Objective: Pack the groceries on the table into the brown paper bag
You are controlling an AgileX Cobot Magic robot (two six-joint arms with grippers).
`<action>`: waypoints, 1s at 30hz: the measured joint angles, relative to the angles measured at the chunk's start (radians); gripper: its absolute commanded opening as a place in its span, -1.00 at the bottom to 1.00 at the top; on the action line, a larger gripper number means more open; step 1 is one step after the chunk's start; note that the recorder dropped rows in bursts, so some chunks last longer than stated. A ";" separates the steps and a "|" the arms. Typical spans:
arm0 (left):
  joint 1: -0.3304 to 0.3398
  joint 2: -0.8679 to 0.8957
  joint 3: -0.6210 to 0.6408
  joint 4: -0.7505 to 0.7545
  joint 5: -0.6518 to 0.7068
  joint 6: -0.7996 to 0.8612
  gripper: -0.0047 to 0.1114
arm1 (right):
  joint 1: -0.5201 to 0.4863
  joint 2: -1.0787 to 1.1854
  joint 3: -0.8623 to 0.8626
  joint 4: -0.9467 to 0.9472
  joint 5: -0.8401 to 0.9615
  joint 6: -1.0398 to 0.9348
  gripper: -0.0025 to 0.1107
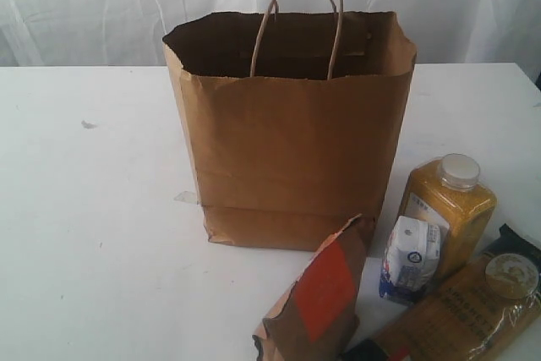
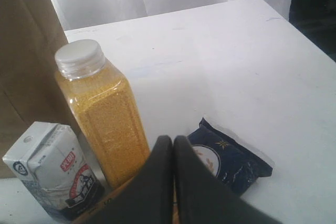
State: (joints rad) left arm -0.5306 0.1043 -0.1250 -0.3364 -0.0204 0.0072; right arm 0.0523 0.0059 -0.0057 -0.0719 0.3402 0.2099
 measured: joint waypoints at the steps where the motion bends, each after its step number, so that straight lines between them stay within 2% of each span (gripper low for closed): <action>1: 0.015 -0.035 0.023 0.003 0.007 -0.007 -0.92 | 0.000 0.000 0.000 0.000 0.000 0.000 -0.96; 5: 0.094 -0.094 0.104 0.006 0.033 -0.007 -0.92 | 0.000 0.000 0.000 0.000 0.000 0.000 -0.96; 9: 0.157 -0.094 0.122 0.006 0.051 -0.007 -0.92 | 0.000 0.000 0.000 0.000 0.000 0.000 -0.96; 30: 0.168 -0.100 0.122 0.013 0.092 -0.007 -0.92 | 0.000 0.000 0.000 0.000 0.000 0.000 -0.96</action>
